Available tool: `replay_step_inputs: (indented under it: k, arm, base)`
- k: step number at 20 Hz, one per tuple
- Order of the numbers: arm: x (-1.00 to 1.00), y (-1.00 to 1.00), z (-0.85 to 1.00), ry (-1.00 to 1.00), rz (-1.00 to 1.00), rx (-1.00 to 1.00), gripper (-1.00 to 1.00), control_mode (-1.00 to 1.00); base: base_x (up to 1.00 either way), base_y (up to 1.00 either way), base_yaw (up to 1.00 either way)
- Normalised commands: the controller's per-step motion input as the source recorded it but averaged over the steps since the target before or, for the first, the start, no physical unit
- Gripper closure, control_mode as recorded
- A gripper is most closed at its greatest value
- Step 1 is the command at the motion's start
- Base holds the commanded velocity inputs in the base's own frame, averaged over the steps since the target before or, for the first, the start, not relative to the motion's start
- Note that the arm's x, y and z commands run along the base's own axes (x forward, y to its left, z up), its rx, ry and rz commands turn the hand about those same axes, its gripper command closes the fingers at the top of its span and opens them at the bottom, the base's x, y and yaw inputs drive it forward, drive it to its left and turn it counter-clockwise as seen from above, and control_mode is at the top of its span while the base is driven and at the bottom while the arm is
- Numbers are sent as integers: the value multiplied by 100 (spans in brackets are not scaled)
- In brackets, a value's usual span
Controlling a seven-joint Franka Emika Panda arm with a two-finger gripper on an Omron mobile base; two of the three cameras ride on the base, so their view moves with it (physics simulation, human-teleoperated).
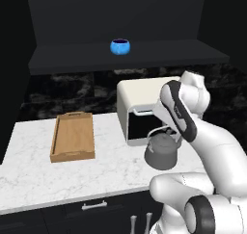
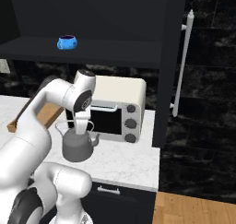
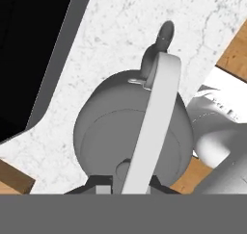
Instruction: Pick the kettle from the counter and place it on the tray. Then pick the mug from the cabinet and place it on the tray. Then close the cabinet doors.
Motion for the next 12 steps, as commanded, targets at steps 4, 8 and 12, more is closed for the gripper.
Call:
replay_step_inputs:
  k: [4, 8, 12]
  arm:
    - [-9, 83, 18, -1, -7, 0, 100, -100]
    - [-4, 91, 10, -4, -7, 0, 100, -100]
    - [0, 99, 3, -1, -6, -3, 100, -100]
  base:
    - [0, 0, 0]
    - [0, 0, 0]
    - [0, 0, 0]
